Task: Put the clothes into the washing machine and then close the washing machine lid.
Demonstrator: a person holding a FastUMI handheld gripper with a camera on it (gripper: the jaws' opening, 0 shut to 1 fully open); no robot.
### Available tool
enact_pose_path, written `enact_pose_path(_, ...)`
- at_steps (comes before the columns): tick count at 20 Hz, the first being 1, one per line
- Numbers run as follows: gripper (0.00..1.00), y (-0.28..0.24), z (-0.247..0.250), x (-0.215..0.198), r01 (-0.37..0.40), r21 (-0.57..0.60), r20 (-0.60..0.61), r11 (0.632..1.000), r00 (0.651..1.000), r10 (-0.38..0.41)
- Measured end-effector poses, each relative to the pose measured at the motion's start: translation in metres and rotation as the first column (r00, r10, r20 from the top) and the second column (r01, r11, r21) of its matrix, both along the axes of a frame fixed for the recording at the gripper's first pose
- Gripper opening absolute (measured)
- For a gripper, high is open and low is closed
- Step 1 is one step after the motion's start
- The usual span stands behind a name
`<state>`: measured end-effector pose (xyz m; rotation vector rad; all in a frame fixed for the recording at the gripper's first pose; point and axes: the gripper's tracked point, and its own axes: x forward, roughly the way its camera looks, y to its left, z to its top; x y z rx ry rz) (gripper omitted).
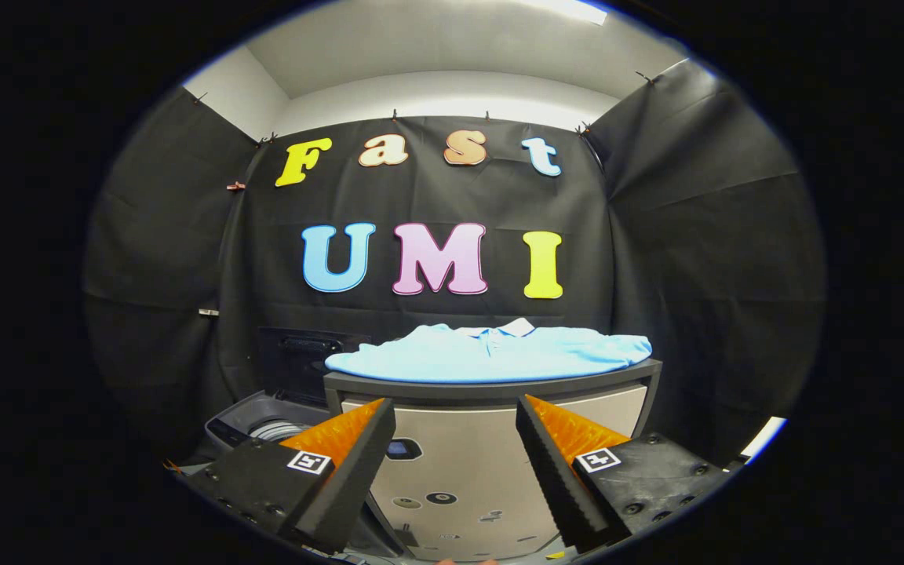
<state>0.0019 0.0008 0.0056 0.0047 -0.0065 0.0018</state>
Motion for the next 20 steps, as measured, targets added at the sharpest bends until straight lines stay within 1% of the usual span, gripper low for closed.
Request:
enact_pose_path(7,0.97,0.0,0.0,0.004,0.006,-0.004,-0.01,1.0,1.0,-0.006)
enact_pose_path(10,0.97,-0.001,0.01,0.011,0.016,-0.006,-0.008,1.0,1.0,-0.016)
enact_pose_path(12,0.97,-0.006,0.02,0.02,0.037,-0.001,-0.01,0.999,0.999,-0.037)
enact_pose_path(15,0.97,-0.011,0.027,0.04,0.069,-0.031,-0.033,0.997,0.997,-0.07)
enact_pose_path(20,0.97,-0.014,0.056,0.082,0.091,-0.042,-0.066,0.995,0.993,-0.093)
